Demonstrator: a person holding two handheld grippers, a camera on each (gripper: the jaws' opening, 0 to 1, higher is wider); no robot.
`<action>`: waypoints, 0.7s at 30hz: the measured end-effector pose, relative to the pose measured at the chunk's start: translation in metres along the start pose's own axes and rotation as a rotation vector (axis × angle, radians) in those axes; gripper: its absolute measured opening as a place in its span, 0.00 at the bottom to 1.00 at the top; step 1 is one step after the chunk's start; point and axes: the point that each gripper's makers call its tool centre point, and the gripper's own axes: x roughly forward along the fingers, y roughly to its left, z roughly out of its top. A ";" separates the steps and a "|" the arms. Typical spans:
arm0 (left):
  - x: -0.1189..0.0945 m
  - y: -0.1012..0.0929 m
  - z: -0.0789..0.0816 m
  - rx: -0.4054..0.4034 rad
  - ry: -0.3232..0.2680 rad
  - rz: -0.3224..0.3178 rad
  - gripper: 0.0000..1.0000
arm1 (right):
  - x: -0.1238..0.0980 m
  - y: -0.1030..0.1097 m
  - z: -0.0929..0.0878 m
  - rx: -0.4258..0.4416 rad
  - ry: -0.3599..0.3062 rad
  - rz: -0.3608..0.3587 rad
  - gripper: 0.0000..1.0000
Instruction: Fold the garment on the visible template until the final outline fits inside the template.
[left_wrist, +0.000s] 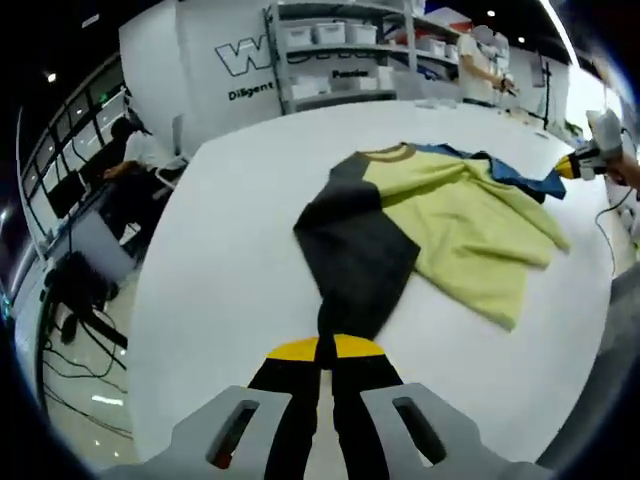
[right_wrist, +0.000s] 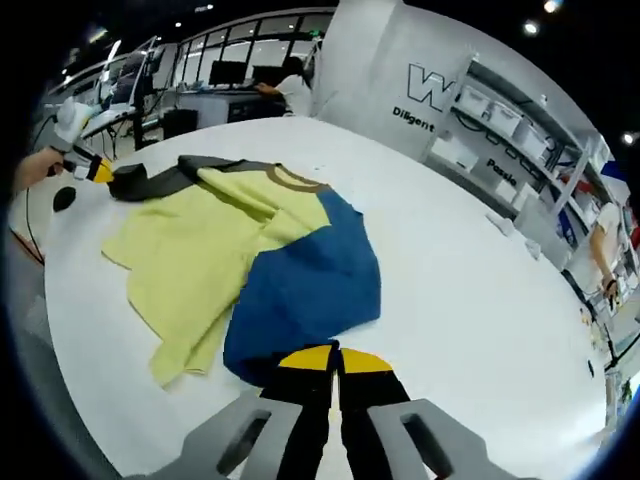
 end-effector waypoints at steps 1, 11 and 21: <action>0.000 0.004 -0.003 0.014 0.012 0.012 0.01 | 0.000 -0.006 -0.002 -0.007 0.007 -0.010 0.00; 0.000 0.038 -0.024 0.050 0.080 0.085 0.01 | 0.001 -0.059 -0.025 0.051 0.066 -0.120 0.00; -0.005 0.072 -0.012 -0.258 -0.001 0.126 0.01 | -0.005 -0.108 -0.049 0.446 0.055 -0.215 0.00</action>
